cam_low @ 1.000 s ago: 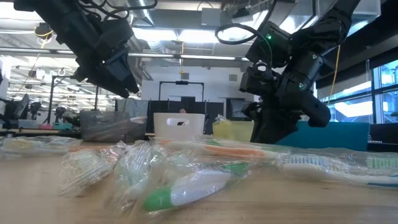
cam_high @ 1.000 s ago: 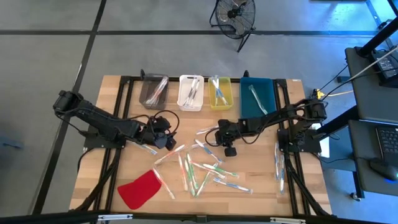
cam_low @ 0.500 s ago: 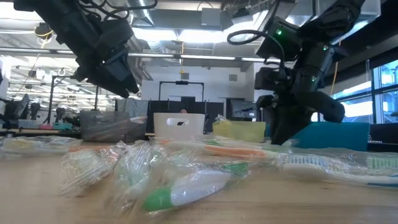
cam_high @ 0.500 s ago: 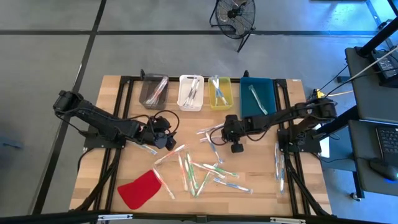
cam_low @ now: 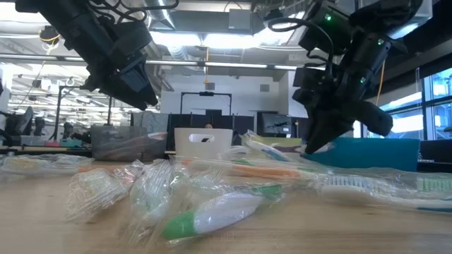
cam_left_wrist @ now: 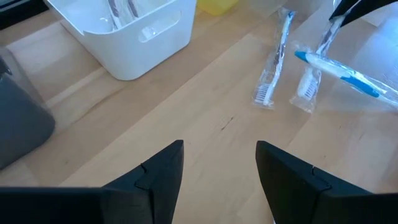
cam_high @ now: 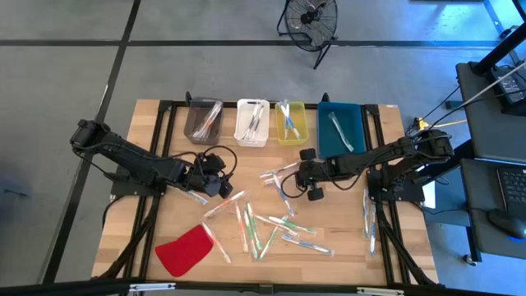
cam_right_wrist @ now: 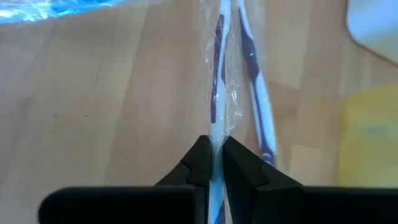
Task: Pick & Place Toothbrushes
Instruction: Put the violet toothbrush into the white bin
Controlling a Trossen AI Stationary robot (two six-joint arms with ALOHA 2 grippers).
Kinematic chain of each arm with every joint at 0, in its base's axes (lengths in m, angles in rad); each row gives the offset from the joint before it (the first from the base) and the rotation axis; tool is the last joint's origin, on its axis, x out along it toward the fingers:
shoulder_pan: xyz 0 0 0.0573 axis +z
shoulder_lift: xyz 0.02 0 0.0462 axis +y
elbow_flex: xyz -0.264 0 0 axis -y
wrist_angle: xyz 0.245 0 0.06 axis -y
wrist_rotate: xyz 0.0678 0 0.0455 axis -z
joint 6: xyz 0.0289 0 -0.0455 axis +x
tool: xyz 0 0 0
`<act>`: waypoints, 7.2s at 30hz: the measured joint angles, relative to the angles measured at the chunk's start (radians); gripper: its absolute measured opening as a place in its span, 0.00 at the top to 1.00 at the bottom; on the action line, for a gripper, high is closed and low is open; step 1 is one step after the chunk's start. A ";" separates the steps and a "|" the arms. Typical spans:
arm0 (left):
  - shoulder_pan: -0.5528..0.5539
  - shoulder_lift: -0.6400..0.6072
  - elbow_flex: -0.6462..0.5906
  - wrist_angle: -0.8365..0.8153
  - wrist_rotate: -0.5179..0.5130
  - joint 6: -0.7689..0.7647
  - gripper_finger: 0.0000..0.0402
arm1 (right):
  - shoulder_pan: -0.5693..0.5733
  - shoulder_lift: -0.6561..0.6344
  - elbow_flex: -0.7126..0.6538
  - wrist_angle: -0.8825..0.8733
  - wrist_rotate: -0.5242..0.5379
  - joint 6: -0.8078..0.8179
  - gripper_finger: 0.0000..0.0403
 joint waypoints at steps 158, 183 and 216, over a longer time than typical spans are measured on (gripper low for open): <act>0.457 0.218 0.000 1.269 0.718 0.750 0.97 | -0.067 0.000 -0.285 1.241 -0.035 0.322 0.65; 0.805 -0.047 0.033 0.793 0.873 0.608 0.96 | -0.067 0.000 -0.285 1.162 -0.039 0.427 0.46; 0.925 0.323 0.603 -0.007 0.625 0.673 0.96 | -0.067 -0.001 -0.285 1.153 -0.043 0.427 0.56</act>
